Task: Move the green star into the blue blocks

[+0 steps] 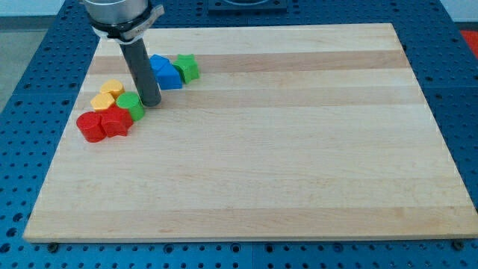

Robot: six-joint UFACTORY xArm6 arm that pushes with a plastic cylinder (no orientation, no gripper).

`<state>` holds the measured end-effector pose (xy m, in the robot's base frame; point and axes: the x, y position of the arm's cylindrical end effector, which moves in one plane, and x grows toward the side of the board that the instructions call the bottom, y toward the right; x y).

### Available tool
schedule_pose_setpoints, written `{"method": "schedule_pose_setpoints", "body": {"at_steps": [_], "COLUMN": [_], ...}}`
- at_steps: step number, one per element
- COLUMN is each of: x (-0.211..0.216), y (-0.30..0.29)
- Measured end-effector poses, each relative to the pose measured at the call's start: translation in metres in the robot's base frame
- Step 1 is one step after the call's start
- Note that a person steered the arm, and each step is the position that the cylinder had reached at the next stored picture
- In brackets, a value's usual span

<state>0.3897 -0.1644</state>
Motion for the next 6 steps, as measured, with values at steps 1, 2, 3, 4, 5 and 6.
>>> {"method": "schedule_pose_setpoints", "body": {"at_steps": [1, 2, 3, 4, 5, 6], "x": [0.000, -0.022, -0.068, -0.094, -0.090, -0.063], "y": [0.006, 0.065, 0.105, 0.103, 0.078, 0.048]}}
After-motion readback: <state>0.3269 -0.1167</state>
